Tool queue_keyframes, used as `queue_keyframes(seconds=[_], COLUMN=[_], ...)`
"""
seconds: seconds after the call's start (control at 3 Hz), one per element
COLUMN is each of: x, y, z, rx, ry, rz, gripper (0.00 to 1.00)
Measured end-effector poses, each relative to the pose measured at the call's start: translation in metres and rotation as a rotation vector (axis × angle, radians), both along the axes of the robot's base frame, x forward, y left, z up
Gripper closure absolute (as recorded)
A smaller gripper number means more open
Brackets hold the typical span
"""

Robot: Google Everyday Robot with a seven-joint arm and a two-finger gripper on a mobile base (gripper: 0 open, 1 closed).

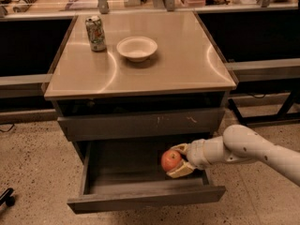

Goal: Place apple into middle drawer

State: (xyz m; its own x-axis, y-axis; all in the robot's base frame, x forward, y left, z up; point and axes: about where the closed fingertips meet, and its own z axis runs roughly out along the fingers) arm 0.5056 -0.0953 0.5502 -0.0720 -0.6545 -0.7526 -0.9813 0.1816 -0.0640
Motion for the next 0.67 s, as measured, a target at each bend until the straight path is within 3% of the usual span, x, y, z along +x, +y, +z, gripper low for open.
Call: queue_keyframes(seconds=[0.33, 0.67], x=[0.0199, 0.0199], y=[0.0326, 0.0326], z=[-0.0515, -0.0516], rx=[0.004, 0.004], ry=[-0.019, -0.019], rz=[0.015, 0.015], gripper=[1.0, 1.0])
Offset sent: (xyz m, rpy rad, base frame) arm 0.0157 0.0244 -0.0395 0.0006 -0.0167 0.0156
